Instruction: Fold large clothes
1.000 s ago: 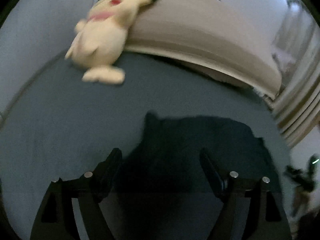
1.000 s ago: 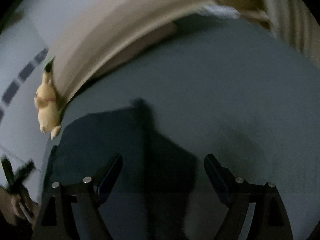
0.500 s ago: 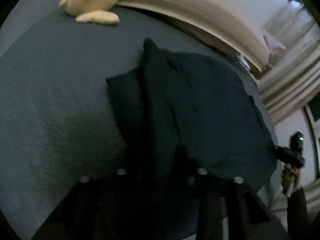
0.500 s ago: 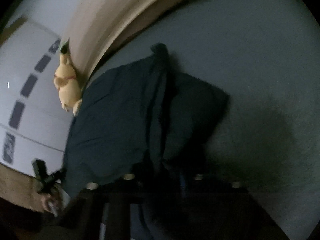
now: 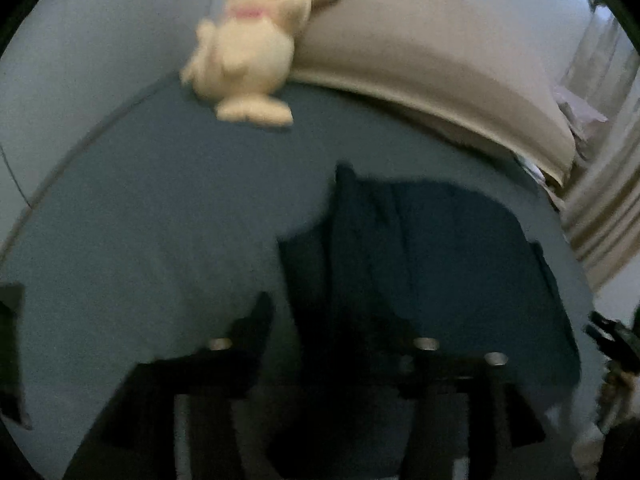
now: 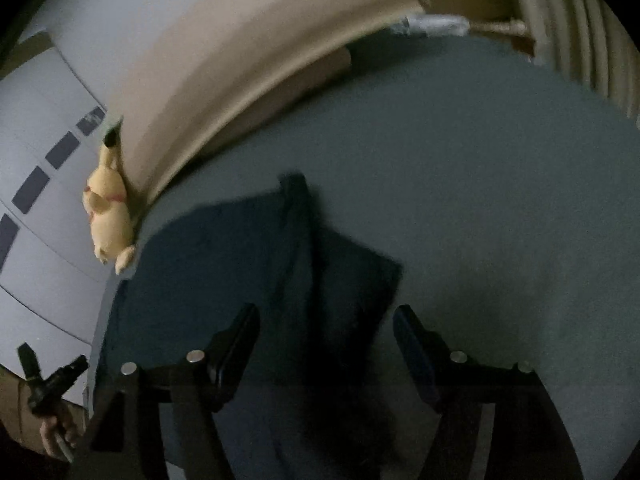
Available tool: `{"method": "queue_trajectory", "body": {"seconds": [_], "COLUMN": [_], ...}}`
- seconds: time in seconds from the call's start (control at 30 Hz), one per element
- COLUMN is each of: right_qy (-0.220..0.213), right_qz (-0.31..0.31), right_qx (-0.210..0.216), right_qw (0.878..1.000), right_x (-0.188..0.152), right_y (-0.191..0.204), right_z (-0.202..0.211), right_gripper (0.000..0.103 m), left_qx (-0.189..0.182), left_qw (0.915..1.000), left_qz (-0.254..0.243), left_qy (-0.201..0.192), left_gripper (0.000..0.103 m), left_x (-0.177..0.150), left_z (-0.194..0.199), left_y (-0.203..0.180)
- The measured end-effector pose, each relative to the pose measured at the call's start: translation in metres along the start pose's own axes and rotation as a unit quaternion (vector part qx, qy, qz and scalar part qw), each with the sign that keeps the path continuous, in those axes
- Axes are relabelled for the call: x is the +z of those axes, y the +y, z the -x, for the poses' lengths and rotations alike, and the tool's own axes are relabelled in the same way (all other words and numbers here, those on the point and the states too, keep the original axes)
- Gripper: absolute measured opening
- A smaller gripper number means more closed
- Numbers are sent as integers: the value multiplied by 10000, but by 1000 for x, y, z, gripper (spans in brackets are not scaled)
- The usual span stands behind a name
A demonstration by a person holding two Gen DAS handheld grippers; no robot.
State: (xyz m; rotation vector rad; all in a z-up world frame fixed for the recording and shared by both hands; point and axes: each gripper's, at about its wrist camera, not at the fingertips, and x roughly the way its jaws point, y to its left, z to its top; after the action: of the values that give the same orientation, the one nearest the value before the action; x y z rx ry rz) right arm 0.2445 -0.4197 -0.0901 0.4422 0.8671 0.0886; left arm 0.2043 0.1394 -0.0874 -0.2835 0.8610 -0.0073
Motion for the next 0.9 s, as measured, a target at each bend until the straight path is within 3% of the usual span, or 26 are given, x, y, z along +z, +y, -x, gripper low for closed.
{"method": "queue_trajectory", "body": {"seconds": [0.13, 0.23, 0.33, 0.43, 0.53, 0.7, 0.8, 0.9], "right_qy": [-112, -188, 29, 350, 127, -405, -436, -224], "right_qz": [477, 1040, 1458, 1917, 1913, 2032, 2140, 2386], "right_qx": [298, 340, 50, -586, -798, -586, -570, -813], "right_qw": [9984, 9938, 9893, 9791, 9782, 9765, 9742, 9674], "right_x": [-2, -25, -47, -65, -74, -98, -122, -140], "right_y": [52, 96, 116, 128, 128, 154, 168, 173], "right_z": [-3, -13, -36, -77, -62, -22, -23, -43], "right_gripper": [73, 73, 73, 73, 73, 73, 74, 77], "left_qx": [136, 321, 500, 985, 1175, 938, 933, 1159], "left_qw": [9971, 9937, 9914, 9807, 9807, 9847, 9832, 9773], "left_qz": [-721, -1040, -1208, -1668, -1552, -1453, -1537, -1761], "left_qy": [-209, -267, -15, 260, 172, -207, -300, -217], "left_gripper": [59, 59, 59, 60, 61, 61, 61, 62], "left_x": [0, -19, -41, -63, -61, -77, -95, -110], "left_z": [0, -5, -26, -56, -48, -13, -11, -25], "left_y": [-45, -70, -82, -93, -94, -106, -113, -121]}}
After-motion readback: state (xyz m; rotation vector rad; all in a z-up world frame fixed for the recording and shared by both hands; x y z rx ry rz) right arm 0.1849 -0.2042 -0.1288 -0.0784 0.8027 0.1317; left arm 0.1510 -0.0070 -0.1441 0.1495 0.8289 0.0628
